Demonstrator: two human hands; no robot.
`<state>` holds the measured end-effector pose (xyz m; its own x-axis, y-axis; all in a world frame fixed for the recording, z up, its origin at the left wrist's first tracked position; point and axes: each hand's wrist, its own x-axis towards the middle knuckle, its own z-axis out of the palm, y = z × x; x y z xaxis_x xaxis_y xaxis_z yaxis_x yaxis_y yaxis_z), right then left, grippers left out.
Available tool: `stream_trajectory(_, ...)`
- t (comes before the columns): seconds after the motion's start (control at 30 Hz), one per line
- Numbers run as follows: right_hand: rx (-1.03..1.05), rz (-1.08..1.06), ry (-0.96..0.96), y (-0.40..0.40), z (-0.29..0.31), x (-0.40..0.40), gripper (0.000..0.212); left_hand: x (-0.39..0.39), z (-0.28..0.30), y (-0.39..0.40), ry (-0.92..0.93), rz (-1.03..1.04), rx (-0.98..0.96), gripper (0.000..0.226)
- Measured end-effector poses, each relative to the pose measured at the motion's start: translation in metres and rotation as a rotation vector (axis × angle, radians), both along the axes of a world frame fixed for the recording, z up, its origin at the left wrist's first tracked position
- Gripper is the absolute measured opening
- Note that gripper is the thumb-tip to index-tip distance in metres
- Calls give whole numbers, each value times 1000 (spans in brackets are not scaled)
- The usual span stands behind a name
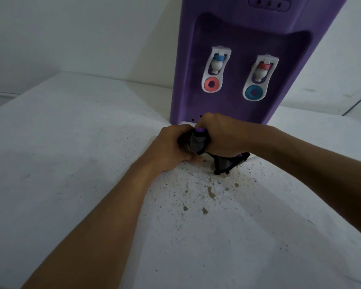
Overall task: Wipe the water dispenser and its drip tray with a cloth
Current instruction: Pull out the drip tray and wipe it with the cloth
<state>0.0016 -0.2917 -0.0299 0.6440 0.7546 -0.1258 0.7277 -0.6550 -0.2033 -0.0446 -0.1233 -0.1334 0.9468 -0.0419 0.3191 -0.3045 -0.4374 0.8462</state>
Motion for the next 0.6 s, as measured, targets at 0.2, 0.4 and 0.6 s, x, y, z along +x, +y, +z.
stream_trajectory(0.2,-56,33,-70,-10,6,1,36,-1,0,0,27,-33,-20,45)
stream_trajectory(0.4,-148,51,-87,-21,9,7,28,0,-1,-2,18,-25,-11,49)
stream_trajectory(0.6,-240,20,-89,-41,16,13,32,-1,0,-1,17,-39,-49,52)
